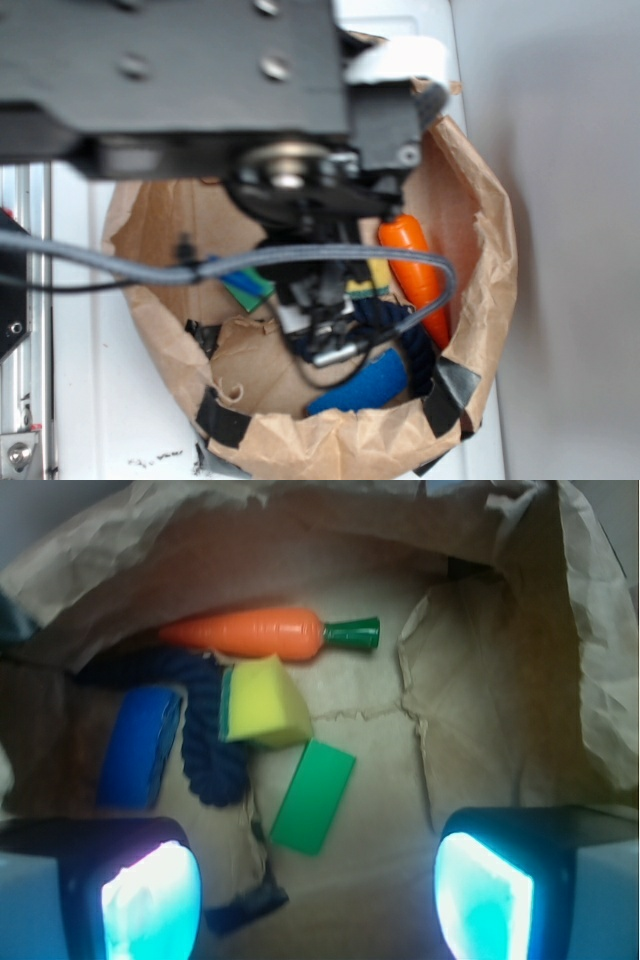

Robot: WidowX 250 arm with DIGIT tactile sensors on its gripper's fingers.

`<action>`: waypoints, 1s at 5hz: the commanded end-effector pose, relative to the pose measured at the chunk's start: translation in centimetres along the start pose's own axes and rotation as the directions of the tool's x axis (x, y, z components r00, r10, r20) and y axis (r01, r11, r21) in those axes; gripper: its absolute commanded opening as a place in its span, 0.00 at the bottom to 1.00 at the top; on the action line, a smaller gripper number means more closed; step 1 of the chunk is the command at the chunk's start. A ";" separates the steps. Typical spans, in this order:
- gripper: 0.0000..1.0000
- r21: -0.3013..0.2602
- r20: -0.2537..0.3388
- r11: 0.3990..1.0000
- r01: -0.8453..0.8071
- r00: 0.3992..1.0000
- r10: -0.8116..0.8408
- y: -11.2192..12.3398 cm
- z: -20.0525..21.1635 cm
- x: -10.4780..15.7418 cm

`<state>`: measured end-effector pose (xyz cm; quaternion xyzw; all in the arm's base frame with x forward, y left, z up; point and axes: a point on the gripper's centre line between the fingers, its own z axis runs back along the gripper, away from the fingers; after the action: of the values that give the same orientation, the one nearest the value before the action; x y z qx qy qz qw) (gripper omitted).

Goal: Grab the green block.

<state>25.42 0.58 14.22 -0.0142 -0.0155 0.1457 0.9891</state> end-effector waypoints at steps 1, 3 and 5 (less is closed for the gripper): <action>1.00 0.019 -0.060 0.984 -0.176 0.982 0.177 0.8 -4.2 2.2; 1.00 -0.084 -0.037 0.979 -0.185 0.983 0.182 3.2 -5.8 1.6; 1.00 -0.206 -0.003 0.970 -0.127 0.992 0.130 5.2 -7.0 0.7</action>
<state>24.27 4.93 6.07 -0.1178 -0.0052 0.1959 0.9735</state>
